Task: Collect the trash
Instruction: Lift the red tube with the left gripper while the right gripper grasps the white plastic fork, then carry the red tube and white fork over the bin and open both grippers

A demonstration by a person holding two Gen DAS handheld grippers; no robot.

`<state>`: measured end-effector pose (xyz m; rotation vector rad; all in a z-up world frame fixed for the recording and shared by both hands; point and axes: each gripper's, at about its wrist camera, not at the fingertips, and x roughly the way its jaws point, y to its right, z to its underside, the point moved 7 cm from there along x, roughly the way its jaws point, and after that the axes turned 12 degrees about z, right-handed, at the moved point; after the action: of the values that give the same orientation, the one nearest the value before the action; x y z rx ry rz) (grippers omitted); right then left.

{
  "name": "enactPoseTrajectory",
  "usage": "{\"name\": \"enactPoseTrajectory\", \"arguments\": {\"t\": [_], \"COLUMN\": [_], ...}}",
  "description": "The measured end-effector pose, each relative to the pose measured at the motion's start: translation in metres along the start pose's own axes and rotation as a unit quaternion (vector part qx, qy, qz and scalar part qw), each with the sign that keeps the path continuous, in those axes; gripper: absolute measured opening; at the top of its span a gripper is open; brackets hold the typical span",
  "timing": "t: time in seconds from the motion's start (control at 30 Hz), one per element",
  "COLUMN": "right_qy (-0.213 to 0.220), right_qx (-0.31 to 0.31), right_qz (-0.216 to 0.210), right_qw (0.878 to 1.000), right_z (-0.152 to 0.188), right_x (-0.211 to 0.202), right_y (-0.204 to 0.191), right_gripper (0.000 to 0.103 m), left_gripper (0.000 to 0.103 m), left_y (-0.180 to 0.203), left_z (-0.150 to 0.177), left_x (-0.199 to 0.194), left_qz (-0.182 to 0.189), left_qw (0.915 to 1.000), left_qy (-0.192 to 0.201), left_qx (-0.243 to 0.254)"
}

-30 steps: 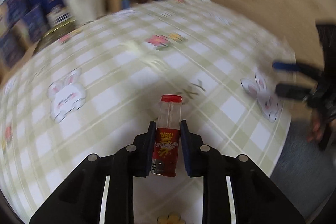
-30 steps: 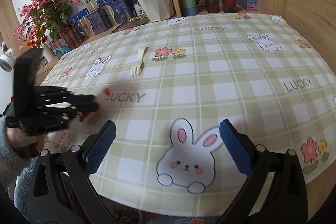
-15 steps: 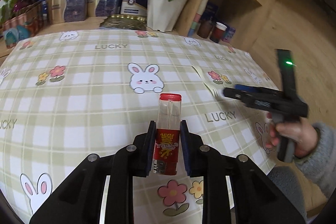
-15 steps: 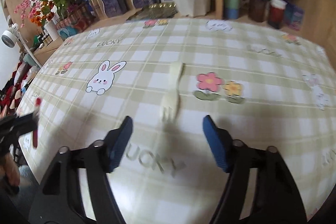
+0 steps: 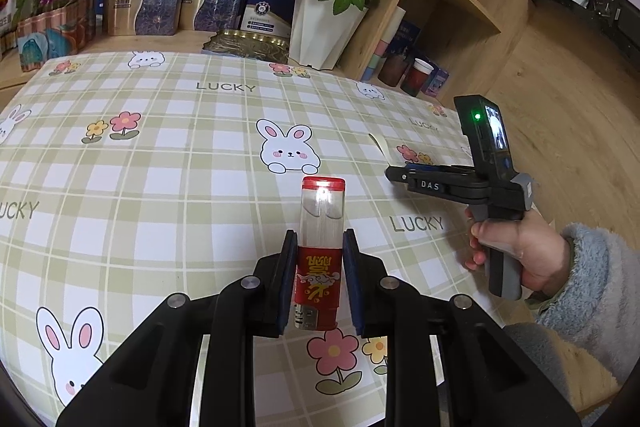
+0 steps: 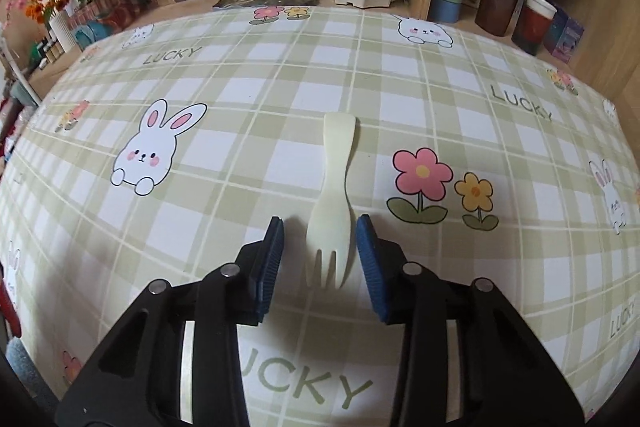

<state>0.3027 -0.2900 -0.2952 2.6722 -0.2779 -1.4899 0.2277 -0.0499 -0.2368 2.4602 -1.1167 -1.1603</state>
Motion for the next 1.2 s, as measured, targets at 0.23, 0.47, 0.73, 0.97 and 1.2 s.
{"name": "enactPoseTrajectory", "arguments": {"t": [0.23,0.47,0.73,0.97,1.2], "right_qy": [0.022,0.05,0.08,0.085,0.065], "right_qx": [-0.006,0.009,0.016,0.014,-0.011], "right_qz": [-0.02,-0.063,-0.105,-0.137,-0.166], "right_qw": [1.0,0.997,0.991,0.987,0.984], "right_z": [0.005,0.021,0.059,0.11,0.17], "right_x": [-0.026,-0.075,-0.139,-0.185,-0.213], "right_y": [-0.004,-0.005,-0.011,-0.024,-0.043], "right_gripper": [0.025,0.025,0.025,0.025,0.025], "left_gripper": [0.022,0.022,0.022,0.022,0.022], "left_y": [0.003,0.015,0.04,0.063,0.082], "left_z": [0.003,0.009,0.027,0.052,0.085], "left_x": [-0.009,-0.022,-0.052,-0.081,-0.11], "left_qz": [0.006,0.008,0.004,0.004,0.002], "left_qw": [1.0,0.9999,0.9999,0.9998,0.9998], "left_qy": [0.005,0.007,0.008,0.008,0.008], "left_qx": [-0.002,0.0,0.012,0.017,0.017]}}
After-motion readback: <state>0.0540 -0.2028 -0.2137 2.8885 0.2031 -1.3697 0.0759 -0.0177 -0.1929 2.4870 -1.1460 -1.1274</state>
